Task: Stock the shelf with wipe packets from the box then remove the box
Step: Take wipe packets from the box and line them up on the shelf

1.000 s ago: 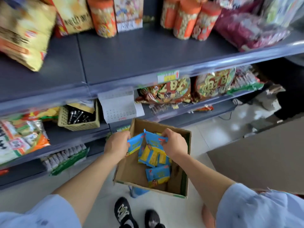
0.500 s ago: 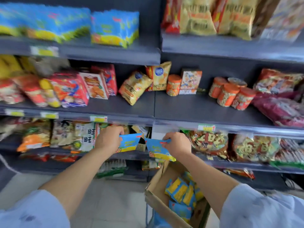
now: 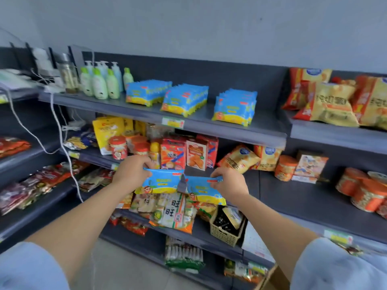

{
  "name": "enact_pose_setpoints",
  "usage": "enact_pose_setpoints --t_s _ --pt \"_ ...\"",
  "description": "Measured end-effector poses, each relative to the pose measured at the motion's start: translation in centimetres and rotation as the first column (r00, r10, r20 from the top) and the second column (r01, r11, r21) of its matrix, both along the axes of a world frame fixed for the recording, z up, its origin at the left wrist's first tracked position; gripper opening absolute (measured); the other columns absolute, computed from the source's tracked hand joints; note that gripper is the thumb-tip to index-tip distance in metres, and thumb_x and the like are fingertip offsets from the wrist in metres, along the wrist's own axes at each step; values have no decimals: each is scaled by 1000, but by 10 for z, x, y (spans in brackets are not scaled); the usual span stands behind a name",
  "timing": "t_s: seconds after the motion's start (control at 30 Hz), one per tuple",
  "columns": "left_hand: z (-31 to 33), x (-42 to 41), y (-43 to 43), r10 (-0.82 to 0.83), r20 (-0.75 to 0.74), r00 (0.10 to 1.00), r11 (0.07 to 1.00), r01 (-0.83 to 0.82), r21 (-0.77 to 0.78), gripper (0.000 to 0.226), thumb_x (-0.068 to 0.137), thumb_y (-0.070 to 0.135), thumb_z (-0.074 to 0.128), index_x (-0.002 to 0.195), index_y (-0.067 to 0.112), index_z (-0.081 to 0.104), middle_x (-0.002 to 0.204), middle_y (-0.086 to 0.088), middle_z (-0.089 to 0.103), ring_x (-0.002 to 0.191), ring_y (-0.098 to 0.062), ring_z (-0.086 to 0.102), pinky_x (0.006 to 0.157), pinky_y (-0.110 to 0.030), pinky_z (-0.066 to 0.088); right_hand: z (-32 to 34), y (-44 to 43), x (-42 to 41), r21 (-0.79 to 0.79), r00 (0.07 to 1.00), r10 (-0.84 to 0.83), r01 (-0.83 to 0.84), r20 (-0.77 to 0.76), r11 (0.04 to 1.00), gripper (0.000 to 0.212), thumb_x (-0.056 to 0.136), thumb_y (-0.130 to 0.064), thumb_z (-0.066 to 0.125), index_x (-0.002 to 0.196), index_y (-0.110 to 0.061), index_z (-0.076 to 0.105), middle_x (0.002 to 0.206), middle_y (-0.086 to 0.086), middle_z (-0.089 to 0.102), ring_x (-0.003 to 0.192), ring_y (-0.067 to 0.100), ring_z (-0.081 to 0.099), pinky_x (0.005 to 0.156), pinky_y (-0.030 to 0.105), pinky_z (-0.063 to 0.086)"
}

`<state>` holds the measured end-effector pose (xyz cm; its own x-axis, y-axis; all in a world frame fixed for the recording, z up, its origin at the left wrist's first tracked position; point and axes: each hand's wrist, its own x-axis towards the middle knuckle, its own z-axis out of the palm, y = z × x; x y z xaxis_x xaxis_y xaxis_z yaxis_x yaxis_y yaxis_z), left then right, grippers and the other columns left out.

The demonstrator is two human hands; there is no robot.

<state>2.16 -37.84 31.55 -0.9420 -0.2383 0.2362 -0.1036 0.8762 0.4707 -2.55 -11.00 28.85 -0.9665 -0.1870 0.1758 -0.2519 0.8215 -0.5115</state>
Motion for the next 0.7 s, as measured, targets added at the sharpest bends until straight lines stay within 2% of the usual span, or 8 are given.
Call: enact_pose_setpoints --t_s 0.1,0.17,0.27,0.37,0.5,0.6,0.7 --pt "22 -1 -43 -7 -37 999 998 10 60 9 84 9 70 81 17 68 92 2 64 79 -15 57 57 -26 41 24 -44 -9 -12 997 20 -21 -75 1000 24 87 -27 69 110 -24 67 114 -5 66 96 16 61 71 27 48" --pt "37 -2 -70 -14 -61 998 998 18 63 8 84 10 71 83 17 68 90 5 61 80 -13 55 56 -24 40 40 -72 -13 -37 992 20 -24 -126 999 23 87 -27 68 110 -24 68 116 -4 66 93 17 63 72 28 49" --pt "58 -8 -107 -35 -107 994 997 43 69 10 82 11 73 81 18 67 90 6 61 83 -11 54 60 -23 38 61 -111 -22 -136 982 4 -31 -190 990 20 86 -27 70 105 -23 69 113 -3 67 93 17 61 74 29 49" --pt "74 -16 -137 -61 -140 988 992 76 105 12 81 10 75 79 19 66 89 6 62 88 -13 56 66 -24 39 79 -144 -31 -189 974 -16 -27 -224 982 19 85 -28 70 103 -23 69 104 0 67 84 16 58 67 26 45" --pt "91 -31 -168 -92 -166 982 987 112 114 12 80 10 75 80 18 67 92 2 64 85 -15 59 63 -25 43 99 -180 -46 -249 967 -36 -28 -252 968 18 86 -24 70 104 -23 69 102 1 66 78 16 57 66 29 47" --pt "102 -48 -187 -100 -184 978 985 124 121 13 78 10 76 78 20 68 88 5 65 86 -16 61 69 -31 49 115 -199 -59 -241 957 -31 -41 -289 970 19 86 -25 70 105 -23 69 98 0 65 78 18 59 69 34 53" --pt "113 -65 -200 -111 -194 975 976 144 162 14 77 6 76 77 18 69 82 6 66 81 -14 63 78 -41 55 128 -215 -79 -242 951 -27 -51 -308 969 21 87 -25 69 107 -22 68 90 -3 60 74 18 57 67 33 52"
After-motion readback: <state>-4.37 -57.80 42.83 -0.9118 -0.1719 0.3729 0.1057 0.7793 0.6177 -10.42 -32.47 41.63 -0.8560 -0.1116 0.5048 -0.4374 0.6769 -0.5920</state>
